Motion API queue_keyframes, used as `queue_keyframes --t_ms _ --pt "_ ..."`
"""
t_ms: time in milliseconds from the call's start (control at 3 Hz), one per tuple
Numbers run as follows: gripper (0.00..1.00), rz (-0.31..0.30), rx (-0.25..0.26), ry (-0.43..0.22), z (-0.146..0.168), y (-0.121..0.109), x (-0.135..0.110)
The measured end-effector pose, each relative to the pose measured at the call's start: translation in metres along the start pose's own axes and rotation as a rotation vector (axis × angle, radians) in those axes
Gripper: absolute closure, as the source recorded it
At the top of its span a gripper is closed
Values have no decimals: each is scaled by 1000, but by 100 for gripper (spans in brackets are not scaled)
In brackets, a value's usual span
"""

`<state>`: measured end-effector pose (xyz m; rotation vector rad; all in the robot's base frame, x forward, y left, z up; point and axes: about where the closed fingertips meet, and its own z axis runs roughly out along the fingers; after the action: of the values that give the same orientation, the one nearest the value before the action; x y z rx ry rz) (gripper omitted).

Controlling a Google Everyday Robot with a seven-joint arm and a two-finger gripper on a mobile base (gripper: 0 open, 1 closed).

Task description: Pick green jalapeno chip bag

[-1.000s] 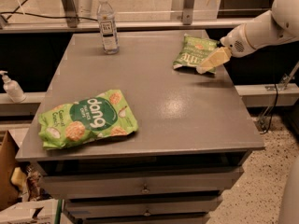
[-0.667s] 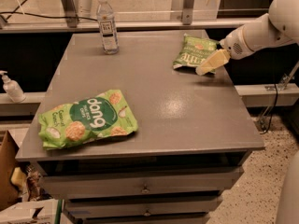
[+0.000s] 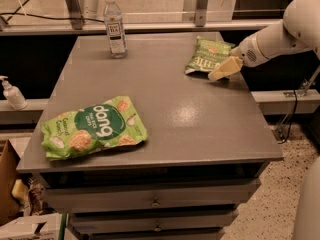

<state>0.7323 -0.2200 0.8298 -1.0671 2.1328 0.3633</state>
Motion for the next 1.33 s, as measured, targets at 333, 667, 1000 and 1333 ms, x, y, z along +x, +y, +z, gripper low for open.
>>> queue_keyframes --t_ms 333,667,1000,1333 --pt "44 2 7 3 -3 -3 3" --pt "67 5 11 8 -7 -5 8" --pt "91 3 15 11 -16 -3 11" --pt "100 2 14 16 -24 -1 14"
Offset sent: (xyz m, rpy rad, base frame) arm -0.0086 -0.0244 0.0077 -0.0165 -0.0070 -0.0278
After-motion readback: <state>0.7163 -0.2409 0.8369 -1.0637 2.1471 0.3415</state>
